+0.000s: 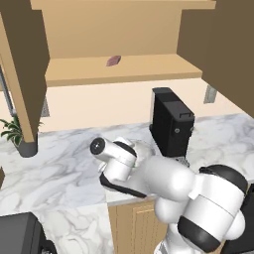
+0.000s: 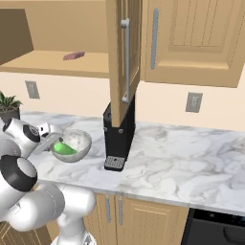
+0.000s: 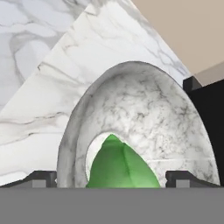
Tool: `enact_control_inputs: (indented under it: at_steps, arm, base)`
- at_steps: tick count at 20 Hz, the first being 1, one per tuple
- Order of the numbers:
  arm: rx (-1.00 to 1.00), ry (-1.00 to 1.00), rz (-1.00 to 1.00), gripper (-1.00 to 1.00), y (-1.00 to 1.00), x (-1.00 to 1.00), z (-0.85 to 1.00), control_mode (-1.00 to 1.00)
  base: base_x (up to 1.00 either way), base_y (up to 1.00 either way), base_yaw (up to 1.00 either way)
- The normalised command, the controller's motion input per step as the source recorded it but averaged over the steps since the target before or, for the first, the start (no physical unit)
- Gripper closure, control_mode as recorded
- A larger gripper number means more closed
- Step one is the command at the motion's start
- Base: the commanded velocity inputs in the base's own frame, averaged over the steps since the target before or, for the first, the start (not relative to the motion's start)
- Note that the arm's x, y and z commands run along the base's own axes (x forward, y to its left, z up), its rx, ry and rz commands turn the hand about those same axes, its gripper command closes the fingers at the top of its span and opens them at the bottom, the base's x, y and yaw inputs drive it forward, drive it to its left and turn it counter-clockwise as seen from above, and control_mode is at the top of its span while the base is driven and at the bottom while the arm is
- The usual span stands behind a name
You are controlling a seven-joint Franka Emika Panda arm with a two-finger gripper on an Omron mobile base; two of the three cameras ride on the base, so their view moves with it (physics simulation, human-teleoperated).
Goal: Pick the corn from the cabinet and place it in the bowl. Then pick the bowl and place it in the sink. Then turn on the sink facuet.
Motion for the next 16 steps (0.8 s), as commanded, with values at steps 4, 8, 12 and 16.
enact_control_inputs:
  at_steps: [4,8,12,16]
  arm:
    - [-0.04,0.00,0.00,-1.00,0.00,0.03,-0.29,-1.00]
    - [-0.04,0.06,0.00,1.00,-0.01,0.00,-0.35,-1.00]
    - [-0.05,0.04,0.00,1.00,0.00,0.00,-0.08,-1.00]
    - [-0.02,0.05,0.00,1.00,0.00,-0.01,0.00,-1.00]
  base:
    - [0.00,0.00,0.00]
    - [0.00,0.00,0.00]
    - [0.00,0.00,0.00]
    - [0.00,0.00,0.00]
